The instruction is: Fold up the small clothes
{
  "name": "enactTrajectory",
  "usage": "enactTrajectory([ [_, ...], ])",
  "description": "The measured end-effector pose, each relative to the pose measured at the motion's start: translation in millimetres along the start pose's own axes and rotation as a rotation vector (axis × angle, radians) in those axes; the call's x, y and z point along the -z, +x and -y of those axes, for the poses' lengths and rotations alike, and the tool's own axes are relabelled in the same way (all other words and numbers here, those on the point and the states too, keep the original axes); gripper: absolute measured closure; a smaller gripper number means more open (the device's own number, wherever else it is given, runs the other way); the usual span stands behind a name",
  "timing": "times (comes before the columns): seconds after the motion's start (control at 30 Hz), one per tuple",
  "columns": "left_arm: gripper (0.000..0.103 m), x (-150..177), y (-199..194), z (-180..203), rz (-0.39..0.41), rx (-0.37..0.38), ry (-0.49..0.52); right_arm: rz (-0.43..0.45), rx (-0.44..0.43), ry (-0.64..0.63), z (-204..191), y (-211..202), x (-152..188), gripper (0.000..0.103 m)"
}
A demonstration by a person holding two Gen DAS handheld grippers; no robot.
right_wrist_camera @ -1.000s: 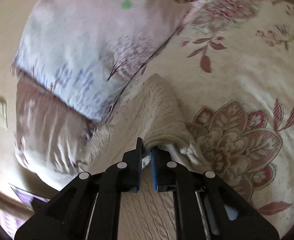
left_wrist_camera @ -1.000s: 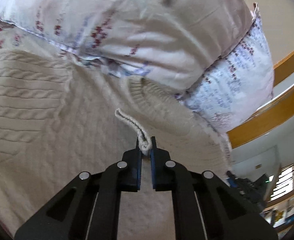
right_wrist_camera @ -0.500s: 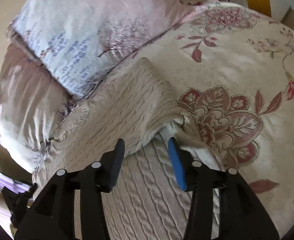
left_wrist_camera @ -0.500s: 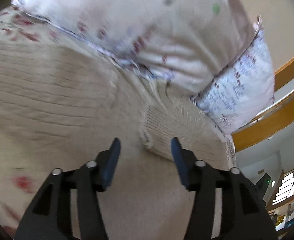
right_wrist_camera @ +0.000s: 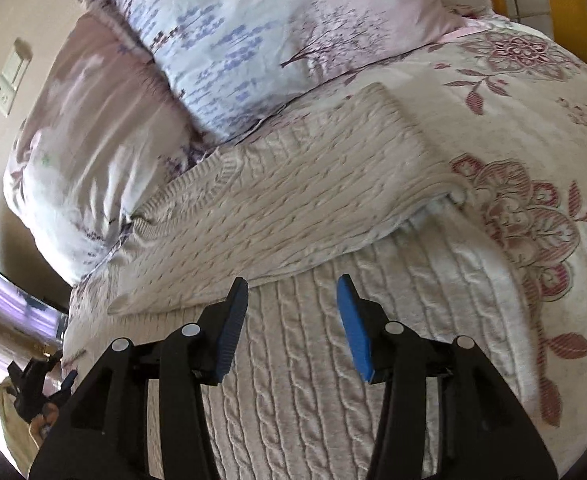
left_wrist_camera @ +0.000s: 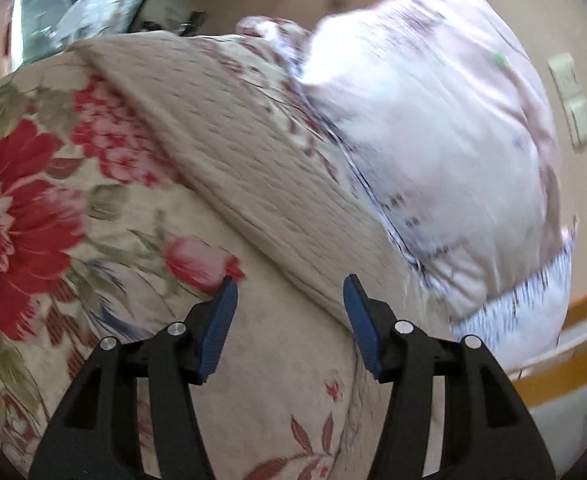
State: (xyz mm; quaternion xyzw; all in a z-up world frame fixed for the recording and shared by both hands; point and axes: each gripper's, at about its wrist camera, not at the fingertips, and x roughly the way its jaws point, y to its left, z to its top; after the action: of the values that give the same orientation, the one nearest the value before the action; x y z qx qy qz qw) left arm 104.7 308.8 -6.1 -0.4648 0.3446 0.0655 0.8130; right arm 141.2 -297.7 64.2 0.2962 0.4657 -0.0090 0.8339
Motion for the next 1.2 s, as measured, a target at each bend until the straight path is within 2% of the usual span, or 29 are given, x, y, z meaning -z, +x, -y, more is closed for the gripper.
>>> enactTrajectory([
  [0.17, 0.053, -14, 6, -10, 0.031, 0.014, -0.080, -0.008, 0.001, -0.010, -1, 1, 2, 0.055],
  [0.27, 0.059, -24, 10, -13, 0.057, 0.009, -0.121, -0.008, 0.003, -0.013, 0, 1, 2, 0.055],
  [0.5, 0.083, -44, 16, -38, 0.080, 0.034, -0.252, -0.011, -0.005, -0.030, -1, 1, 2, 0.054],
  [0.6, 0.093, -47, 17, -41, 0.078, 0.031, -0.267, -0.013, -0.009, -0.031, 0, 2, 2, 0.054],
  [0.73, 0.096, -46, 10, -25, 0.105, 0.053, -0.213, -0.009, -0.014, -0.032, 1, 1, 2, 0.054],
  [0.93, 0.097, -38, -8, 30, 0.131, 0.187, -0.124, 0.010, -0.020, -0.047, -1, -5, 2, 0.054],
  [1.1, 0.097, -8, -5, 98, 0.086, 0.312, 0.008, 0.016, -0.026, -0.053, 0, -9, 2, 0.054],
  [1.2, 0.097, 24, 11, 145, 0.021, 0.394, 0.096, 0.019, -0.025, -0.057, 0, -11, 3, 0.054],
])
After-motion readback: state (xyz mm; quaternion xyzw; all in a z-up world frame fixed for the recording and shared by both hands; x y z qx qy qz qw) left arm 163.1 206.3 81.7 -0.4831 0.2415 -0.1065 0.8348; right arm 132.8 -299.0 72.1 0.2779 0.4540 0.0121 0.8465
